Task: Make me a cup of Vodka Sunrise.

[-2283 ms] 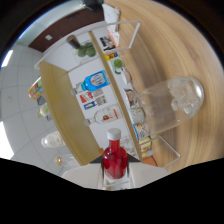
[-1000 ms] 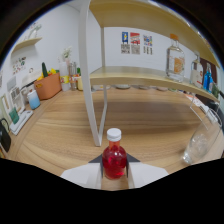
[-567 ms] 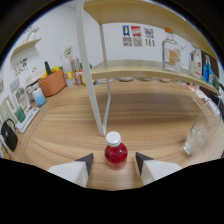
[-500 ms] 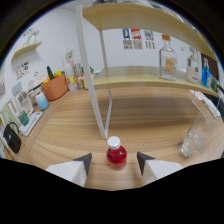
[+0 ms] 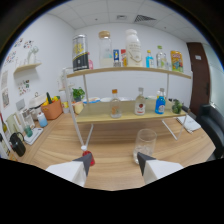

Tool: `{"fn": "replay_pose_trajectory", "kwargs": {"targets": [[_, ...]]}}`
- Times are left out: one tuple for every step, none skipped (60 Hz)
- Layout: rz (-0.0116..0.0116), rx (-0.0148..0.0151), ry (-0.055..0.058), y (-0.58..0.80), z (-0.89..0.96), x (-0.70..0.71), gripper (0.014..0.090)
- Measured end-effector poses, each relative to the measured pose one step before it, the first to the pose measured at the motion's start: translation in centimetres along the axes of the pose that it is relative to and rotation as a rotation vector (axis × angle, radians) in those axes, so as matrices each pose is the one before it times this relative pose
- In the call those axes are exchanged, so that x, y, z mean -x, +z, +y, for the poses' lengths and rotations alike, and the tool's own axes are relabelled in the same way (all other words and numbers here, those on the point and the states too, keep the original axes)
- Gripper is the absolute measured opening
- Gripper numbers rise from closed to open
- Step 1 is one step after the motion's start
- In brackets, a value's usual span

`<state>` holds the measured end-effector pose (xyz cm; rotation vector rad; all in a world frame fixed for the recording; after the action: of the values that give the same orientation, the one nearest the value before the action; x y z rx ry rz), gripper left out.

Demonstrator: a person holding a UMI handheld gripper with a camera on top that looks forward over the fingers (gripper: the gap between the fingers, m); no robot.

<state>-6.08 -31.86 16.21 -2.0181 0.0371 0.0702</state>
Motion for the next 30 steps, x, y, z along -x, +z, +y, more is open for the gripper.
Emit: {"fn": "replay_pose_trajectory", "kwargs": {"targets": [[0.00742,0.00394,0.0011,-0.192,0.384,-0.758,0.0851],[0.00785,0.00749,0.0011,-0.124,0.306,-0.706,0.085],[0.00787,0.00729,0.0009,-0.094,0.271,-0.675,0.0851],[0.00751,0.00659,0.0013,-0.079,0.259,-0.671,0.085],[0.00745,0.00531,0.0016,-0.092,0.204,-0.657,0.0848],[0.00675,0.00382,0.0014,-0.058,0.117,-0.65,0.085],[0.00549,0.00345,0.0018,-0.062,0.074,-0.596,0.0849],[0.00416,0.0035,0.0008,-0.069,0.01,-0.557,0.0851],[0.00297,0.00238,-0.0004,-0.065,-0.035,-0.551,0.0852],[0.00256,0.00031,-0.0009,-0.086,-0.223,-0.533,0.0851],[0.00337,-0.00322,-0.0011,-0.115,-0.398,-0.505,0.0852],[0.00237,-0.00734,-0.0013,-0.144,-0.574,-0.486,0.0854],[0.00138,-0.01103,-0.0021,-0.143,-0.719,-0.469,0.0854],[0.0024,-0.01233,-0.0019,-0.19,-0.818,-0.511,0.0854],[0.00362,-0.01281,-0.0019,-0.161,-0.875,-0.519,0.0854],[0.0041,-0.01258,-0.0011,-0.171,-0.945,-0.534,0.0855],[0.0036,-0.01276,-0.0007,-0.167,-1.018,-0.524,0.0855],[0.00322,-0.013,0.0001,-0.137,-1.057,-0.534,0.0854],[0.0042,-0.00858,-0.0007,-0.102,-1.232,-0.556,0.0856],[0.00527,-0.01337,0.0017,-0.063,-1.014,-0.614,0.0857],[0.00425,-0.01363,0.0012,-0.03,-1.119,-0.586,0.0859],[0.00307,-0.01559,0.0021,-0.021,-1.205,-0.566,0.0861],[0.00236,-0.01585,0.0027,0.018,-1.225,-0.573,0.0861],[0.00258,-0.01537,0.0031,0.04,-1.216,-0.619,0.0862],[0.00376,-0.01322,0.0034,0.193,-1.203,-0.591,0.0863],[0.00437,-0.01404,0.0035,0.106,-1.182,-0.615,0.0861],[0.00182,-0.01416,0.0037,0.096,-1.167,-0.527,0.0863],[0.00035,-0.01489,0.0037,0.201,-1.115,-0.522,0.086],[0.00028,-0.0136,0.0031,0.219,-1.049,-0.557,0.0856],[0.00138,-0.01085,0.002,0.293,-0.943,-0.555,0.0856]]}}
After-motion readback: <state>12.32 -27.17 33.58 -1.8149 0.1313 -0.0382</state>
